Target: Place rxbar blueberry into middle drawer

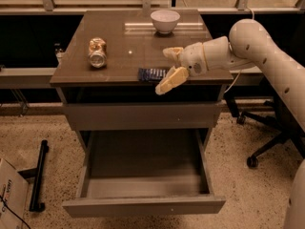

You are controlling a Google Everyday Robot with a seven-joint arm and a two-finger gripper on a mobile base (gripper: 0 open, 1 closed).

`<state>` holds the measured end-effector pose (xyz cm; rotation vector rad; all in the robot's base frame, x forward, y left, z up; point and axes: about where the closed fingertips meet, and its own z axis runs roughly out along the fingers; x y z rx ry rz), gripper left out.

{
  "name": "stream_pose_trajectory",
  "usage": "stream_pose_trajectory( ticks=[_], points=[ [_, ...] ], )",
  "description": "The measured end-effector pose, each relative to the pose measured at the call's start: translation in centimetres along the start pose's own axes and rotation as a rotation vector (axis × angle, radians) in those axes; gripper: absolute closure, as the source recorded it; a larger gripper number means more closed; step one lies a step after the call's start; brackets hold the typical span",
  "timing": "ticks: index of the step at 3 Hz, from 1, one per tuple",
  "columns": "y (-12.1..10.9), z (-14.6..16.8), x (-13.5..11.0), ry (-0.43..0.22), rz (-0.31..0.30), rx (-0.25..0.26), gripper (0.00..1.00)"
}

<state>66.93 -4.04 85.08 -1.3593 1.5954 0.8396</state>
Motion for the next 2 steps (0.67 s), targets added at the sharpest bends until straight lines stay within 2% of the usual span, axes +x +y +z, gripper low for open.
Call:
stream_pose_trajectory(
  ticks=[1,2],
  points=[
    [0.04,0.27,0.93,-0.001,-0.016,0.006,0.00],
    [-0.35,0.40,1.85,0.007,-0.020,0.036,0.00]
  ],
)
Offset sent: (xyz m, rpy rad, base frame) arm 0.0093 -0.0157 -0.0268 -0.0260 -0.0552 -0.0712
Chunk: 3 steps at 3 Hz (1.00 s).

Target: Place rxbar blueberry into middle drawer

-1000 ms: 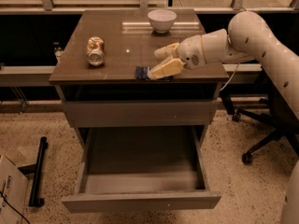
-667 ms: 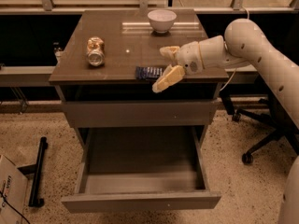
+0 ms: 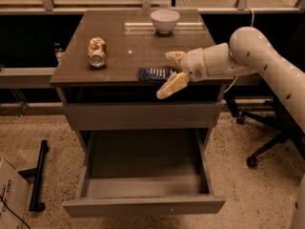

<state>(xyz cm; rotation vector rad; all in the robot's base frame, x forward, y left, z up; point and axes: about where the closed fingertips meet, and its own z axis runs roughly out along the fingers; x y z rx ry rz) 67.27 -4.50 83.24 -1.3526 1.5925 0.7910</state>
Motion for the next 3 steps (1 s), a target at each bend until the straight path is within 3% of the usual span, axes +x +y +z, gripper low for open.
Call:
stream_pose_trajectory(
  ticks=[1,3],
  points=[
    [-0.60,-0.15,0.87,0.009,0.011,0.038,0.17],
    [-1.09,-0.59,1.54,0.011,0.027,0.081,0.64]
  ],
)
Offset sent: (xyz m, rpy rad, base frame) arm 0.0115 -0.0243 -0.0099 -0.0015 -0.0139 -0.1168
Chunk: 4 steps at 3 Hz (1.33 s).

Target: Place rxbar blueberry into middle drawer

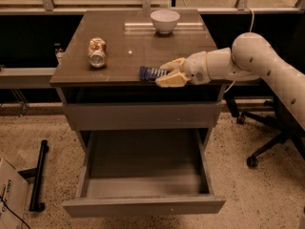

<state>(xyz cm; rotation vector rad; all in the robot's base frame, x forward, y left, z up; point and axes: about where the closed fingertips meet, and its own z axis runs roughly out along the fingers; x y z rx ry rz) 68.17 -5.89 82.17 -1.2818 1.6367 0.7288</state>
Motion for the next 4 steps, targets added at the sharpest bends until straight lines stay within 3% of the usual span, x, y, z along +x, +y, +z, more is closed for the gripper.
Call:
stream_pose_trajectory(
  ticks=[1,2,3,4],
  points=[
    [-0.2,0.1,0.0,-0.004,0.004,0.007,0.87],
    [0.3,-0.4,-3.2,-0.030,-0.008,-0.017,1.00],
    [2.9,-0.9,-7.9,-0.014,-0.090,-0.077,1.00],
    [6.6,-1.1,-10.4,0.078,-0.158,-0.131,1.00]
  ],
)
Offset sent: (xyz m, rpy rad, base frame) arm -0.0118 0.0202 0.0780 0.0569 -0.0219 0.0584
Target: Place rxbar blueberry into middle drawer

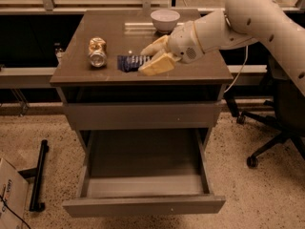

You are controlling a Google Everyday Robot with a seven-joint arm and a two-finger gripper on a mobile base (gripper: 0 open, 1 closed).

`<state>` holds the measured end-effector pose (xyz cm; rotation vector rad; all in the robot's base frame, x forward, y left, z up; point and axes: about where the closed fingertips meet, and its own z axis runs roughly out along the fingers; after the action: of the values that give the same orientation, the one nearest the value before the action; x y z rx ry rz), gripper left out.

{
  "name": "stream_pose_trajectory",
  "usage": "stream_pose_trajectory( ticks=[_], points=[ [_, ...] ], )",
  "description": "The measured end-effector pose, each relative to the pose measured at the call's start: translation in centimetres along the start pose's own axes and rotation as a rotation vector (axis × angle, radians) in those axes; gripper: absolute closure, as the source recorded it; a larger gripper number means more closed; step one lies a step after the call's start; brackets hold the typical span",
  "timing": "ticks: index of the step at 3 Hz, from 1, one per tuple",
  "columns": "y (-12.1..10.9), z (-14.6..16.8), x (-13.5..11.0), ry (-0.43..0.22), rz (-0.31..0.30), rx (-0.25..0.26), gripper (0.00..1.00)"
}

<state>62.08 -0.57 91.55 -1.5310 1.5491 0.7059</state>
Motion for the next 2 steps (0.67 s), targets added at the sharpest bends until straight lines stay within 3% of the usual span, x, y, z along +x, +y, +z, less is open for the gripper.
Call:
stream_pose_trajectory(
  ticks=[1,2],
  points=[
    [3.9,1.1,1.8,0.104,0.042,-0.063,1.00],
    [7.4,1.8,5.5,0.133,0.142,-0.067,1.00]
  ],
)
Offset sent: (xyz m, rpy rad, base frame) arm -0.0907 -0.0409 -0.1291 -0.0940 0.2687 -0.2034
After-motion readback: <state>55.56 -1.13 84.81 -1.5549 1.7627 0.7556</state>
